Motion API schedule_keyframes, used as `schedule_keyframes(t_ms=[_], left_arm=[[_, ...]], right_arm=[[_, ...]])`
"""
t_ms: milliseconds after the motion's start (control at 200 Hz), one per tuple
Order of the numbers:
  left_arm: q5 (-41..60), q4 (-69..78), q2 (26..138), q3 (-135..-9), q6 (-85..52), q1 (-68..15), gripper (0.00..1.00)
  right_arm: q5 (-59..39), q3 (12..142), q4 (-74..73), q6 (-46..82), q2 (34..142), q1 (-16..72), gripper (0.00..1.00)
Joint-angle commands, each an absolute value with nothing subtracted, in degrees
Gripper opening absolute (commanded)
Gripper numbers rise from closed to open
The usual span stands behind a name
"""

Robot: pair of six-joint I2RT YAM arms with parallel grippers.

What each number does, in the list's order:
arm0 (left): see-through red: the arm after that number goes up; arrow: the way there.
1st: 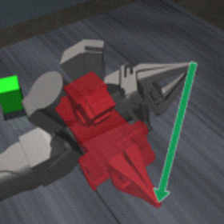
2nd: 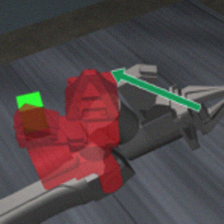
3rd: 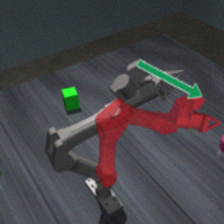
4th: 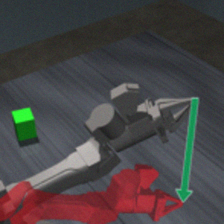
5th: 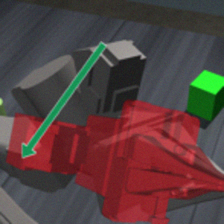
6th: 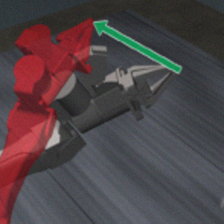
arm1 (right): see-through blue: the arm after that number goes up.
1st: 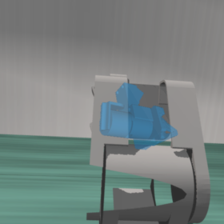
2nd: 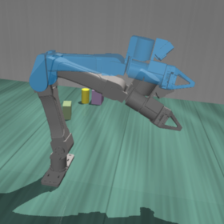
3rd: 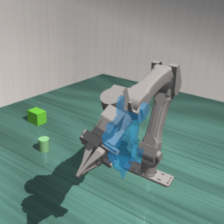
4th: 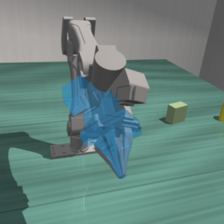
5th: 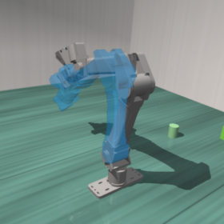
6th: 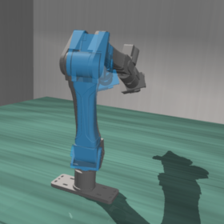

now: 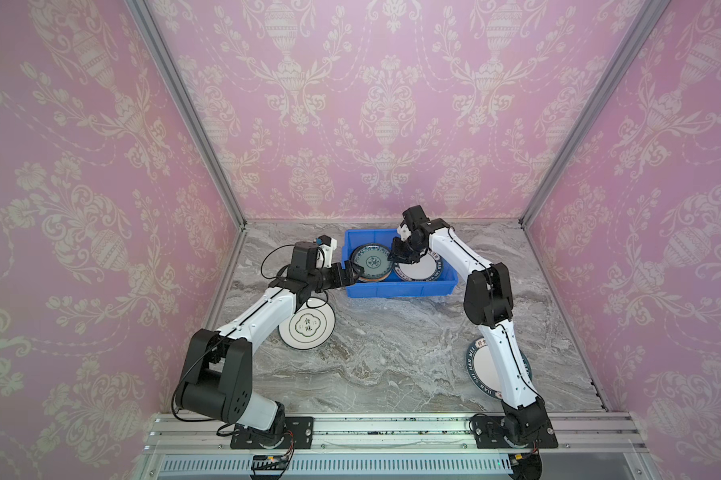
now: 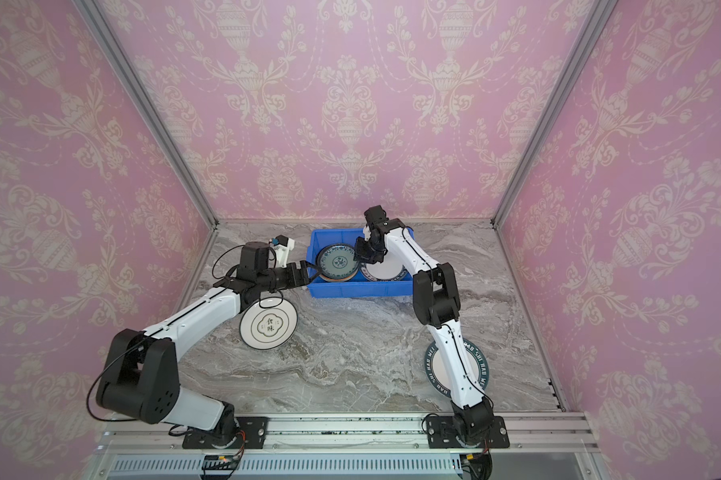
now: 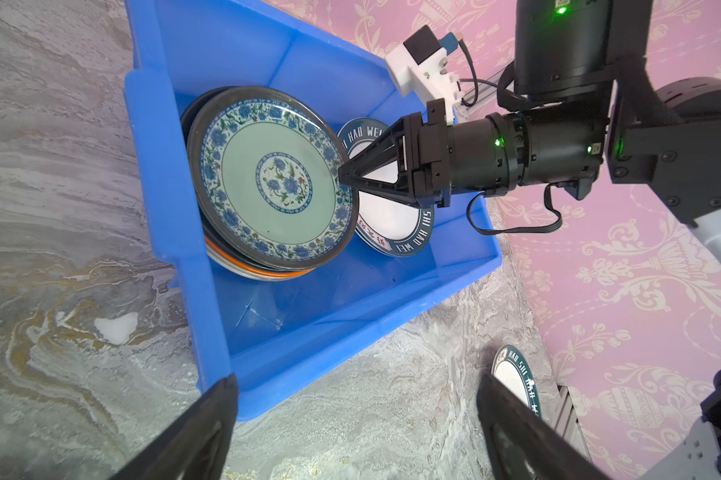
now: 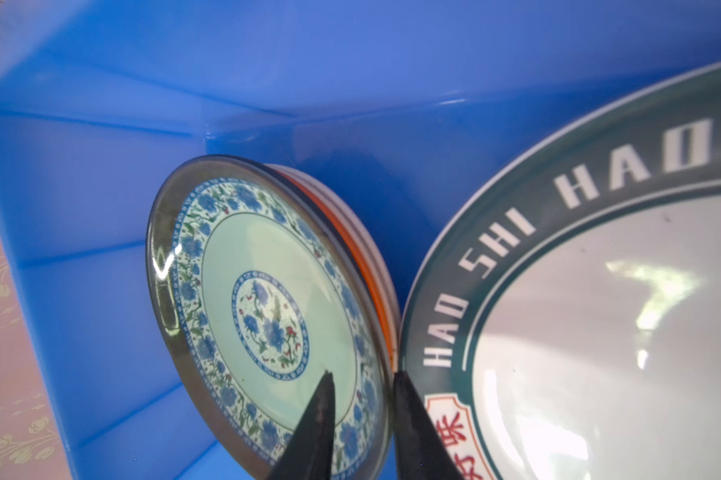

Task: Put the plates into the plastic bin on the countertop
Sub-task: 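Lower the floral plate into the bin onto the black plate with the right gripper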

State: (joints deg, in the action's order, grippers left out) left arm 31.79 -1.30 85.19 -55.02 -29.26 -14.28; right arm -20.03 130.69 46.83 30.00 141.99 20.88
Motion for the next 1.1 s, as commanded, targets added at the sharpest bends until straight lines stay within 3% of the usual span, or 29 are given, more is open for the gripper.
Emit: schedule_keyframes(t_ms=[0,465,1096], left_arm=[[33.4,-0.75,85.76,-55.19,-29.89,-13.71,0.92],[33.84,-1.39,87.09,-56.07,-29.6,-13.64,0.91],[33.85,-1.54,85.21,-56.12,-29.44,-14.55,0.95]], right_arm=[[-19.66,129.68,46.58,29.35,138.76,20.97,0.25],[-20.73,139.95,51.12,29.37,145.55,22.65,0.25],[-16.02,132.9,51.34,26.73,138.67,19.71,0.32]])
